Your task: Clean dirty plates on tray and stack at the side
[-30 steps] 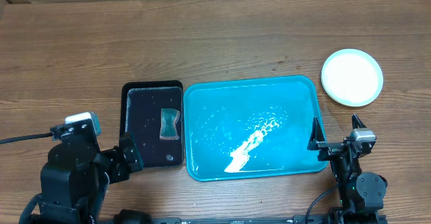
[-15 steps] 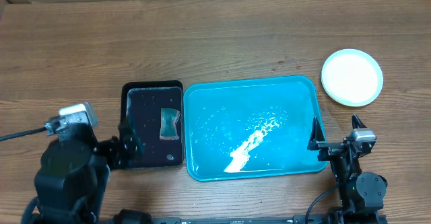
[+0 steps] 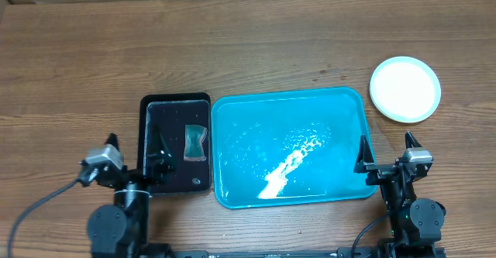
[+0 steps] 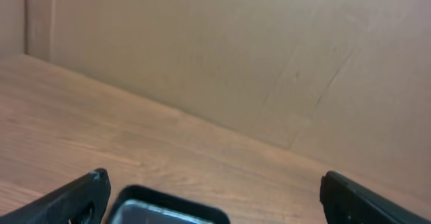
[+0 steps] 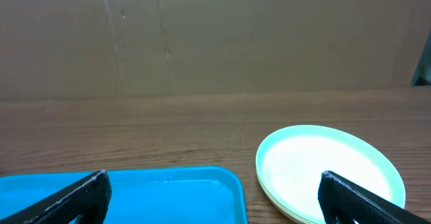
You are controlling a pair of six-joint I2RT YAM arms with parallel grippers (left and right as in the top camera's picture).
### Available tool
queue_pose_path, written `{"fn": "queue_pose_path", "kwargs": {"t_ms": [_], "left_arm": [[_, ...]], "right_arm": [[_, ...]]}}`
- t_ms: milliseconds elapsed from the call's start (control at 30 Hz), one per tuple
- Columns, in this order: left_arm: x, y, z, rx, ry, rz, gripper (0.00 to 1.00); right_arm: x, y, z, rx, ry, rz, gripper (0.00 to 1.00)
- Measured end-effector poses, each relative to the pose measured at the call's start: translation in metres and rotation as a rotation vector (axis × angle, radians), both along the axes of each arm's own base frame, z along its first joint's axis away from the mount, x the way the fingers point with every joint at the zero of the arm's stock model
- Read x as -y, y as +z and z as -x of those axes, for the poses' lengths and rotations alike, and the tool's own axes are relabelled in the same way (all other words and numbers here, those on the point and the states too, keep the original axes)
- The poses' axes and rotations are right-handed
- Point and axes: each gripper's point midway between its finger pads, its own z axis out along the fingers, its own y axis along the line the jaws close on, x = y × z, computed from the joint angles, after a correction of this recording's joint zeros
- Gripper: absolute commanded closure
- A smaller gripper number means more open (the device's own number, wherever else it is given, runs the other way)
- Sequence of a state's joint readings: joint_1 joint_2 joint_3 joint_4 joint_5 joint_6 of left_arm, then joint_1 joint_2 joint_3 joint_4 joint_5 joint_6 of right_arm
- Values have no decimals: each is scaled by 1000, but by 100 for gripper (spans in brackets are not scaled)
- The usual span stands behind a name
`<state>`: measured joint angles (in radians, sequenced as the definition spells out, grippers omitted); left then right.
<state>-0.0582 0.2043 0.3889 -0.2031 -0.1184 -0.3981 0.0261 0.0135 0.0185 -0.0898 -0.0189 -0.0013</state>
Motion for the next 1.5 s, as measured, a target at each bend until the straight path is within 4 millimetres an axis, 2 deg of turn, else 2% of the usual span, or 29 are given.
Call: {"fn": "queue_pose_path", "kwargs": {"t_ms": [167, 433, 667, 800, 1500], "left_arm": [[5, -33, -5, 63, -34, 51, 0], [9, -55, -7, 139, -57, 79, 0], [8, -85, -10, 42, -49, 80, 0], [8, -110, -10, -58, -44, 76, 1], [8, -111, -10, -62, -47, 36, 0]], "right_arm": [[0, 0, 0, 0, 0, 0, 0], [0, 0, 0, 0, 0, 0, 0], [0, 0, 0, 0, 0, 0, 0], [0, 0, 0, 0, 0, 0, 0], [0, 0, 0, 1, 0, 0, 0]]}}
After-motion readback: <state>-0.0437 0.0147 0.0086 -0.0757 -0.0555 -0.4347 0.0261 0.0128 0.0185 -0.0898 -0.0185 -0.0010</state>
